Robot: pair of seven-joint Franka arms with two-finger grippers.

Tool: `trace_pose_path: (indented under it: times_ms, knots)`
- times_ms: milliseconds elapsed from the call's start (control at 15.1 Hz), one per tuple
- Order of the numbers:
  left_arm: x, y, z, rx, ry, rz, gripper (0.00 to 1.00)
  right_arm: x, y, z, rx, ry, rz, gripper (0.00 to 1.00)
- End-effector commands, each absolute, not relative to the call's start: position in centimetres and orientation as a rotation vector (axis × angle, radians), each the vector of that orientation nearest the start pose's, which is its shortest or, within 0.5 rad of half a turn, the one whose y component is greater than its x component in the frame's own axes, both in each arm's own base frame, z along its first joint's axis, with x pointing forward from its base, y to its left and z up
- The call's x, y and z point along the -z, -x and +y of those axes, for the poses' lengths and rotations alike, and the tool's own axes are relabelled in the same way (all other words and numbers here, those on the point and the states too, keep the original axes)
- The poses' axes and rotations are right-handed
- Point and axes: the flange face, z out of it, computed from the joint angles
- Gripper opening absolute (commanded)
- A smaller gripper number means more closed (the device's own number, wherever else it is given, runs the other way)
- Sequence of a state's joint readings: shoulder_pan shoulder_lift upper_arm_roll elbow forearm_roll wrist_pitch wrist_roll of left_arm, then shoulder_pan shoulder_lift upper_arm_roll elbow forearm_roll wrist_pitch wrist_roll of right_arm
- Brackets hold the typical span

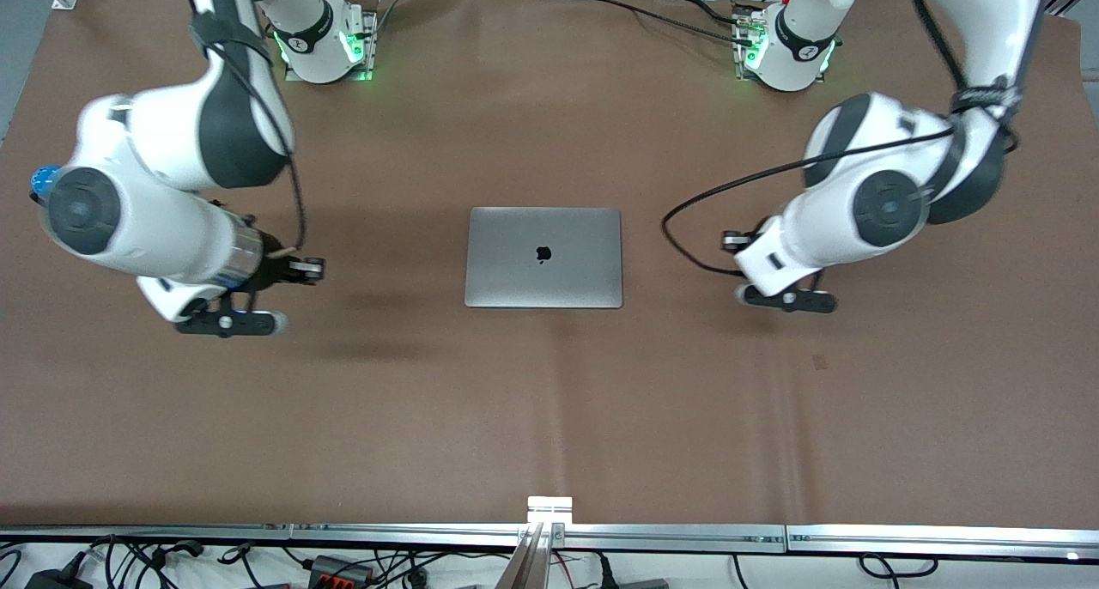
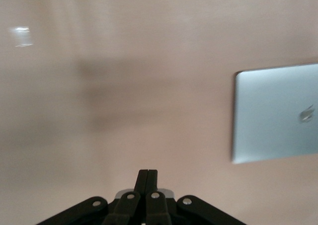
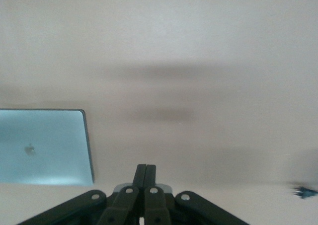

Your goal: Close laptop with both arms from behind

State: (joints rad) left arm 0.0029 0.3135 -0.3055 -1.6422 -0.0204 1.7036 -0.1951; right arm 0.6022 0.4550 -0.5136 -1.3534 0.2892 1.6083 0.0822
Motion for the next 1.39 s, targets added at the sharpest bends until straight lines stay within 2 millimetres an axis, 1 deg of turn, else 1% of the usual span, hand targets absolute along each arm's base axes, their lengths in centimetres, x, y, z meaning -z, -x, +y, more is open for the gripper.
trace_pose_path:
  times_ms: [0,66,132,199,265,331,397,464,530,596,662,728,795,861,927,993,1060,1258,1325]
  knots:
    - [-46.6,-58.5,-11.8,-0.385,3.127,0.184,0.11,-50.0,-65.5,12.9,-0.216,3.122,-0.121,0.18]
    - [-48.0,-58.2,-10.1,-0.381,3.122,0.163,0.16,-50.3,-65.6,12.6,-0.205,3.137,-0.128,0.66]
    - [-49.0,-57.7,-8.7,-0.393,3.118,0.151,0.27,-50.6,-65.8,12.3,-0.187,3.142,-0.119,1.00]
    - [-49.9,-57.6,-6.7,-0.397,3.119,0.144,0.45,-51.6,-66.0,12.3,-0.144,3.146,-0.117,1.00]
    - [-51.3,-56.9,-5.3,-0.381,3.120,0.168,0.99,-52.8,-66.2,11.6,-0.105,3.152,-0.101,1.00]
    - [-53.3,-56.6,-4.3,-0.321,3.128,0.189,1.00,-53.4,-66.3,11.2,-0.080,3.154,-0.085,1.00]
    - [-54.7,-56.6,-4.0,-0.278,3.133,0.216,1.00,-54.0,-66.6,9.9,-0.052,3.146,-0.067,1.00]
    - [-55.5,-56.7,-3.5,-0.258,3.134,0.195,1.00,-54.9,-66.7,8.3,-0.021,3.127,-0.036,1.00]
    - [-55.5,-56.9,-2.9,-0.246,3.135,0.178,1.00,-55.8,-66.6,7.1,-0.004,3.094,-0.028,1.00]
    - [-55.4,-57.2,-1.7,-0.241,3.142,0.140,1.00,-56.1,-66.6,5.3,0.001,3.074,-0.005,1.00]
    - [-55.8,-57.1,-1.4,-0.220,3.146,0.127,1.00,-56.5,-66.6,4.0,0.017,3.082,-0.003,1.00]
    - [-56.1,-57.1,-1.2,-0.198,3.145,0.125,1.00,-57.5,-66.3,3.2,0.048,3.090,-0.017,1.00]
    - [-56.3,-57.1,-1.1,-0.188,3.142,0.125,1.00,-57.8,-66.3,2.3,0.073,3.111,-0.026,1.00]
    - [-56.5,-56.7,-1.2,-0.186,3.145,0.115,1.00,-58.3,-65.9,1.7,0.092,3.122,-0.036,1.00]
    - [-57.0,-55.5,-1.3,-0.177,3.147,0.062,1.00,-58.1,-65.5,0.5,0.083,3.123,-0.022,1.00]
    - [-56.7,-54.4,-2.0,-0.157,3.142,-0.024,1.00,-58.2,-65.1,-0.6,0.080,3.111,-0.004,1.00]
    - [-56.7,-53.8,-2.1,-0.136,3.139,-0.068,1.00,-58.2,-64.8,-0.8,0.085,3.113,-0.003,1.00]
    - [-56.5,-54.0,-2.1,-0.136,3.130,-0.057,1.00,-58.6,-63.9,-1.0,0.082,3.139,-0.015,1.00]
    - [-56.0,-54.2,-1.9,-0.153,3.131,-0.067,1.00,-58.5,-63.5,-1.1,0.058,3.152,-0.018,1.00]
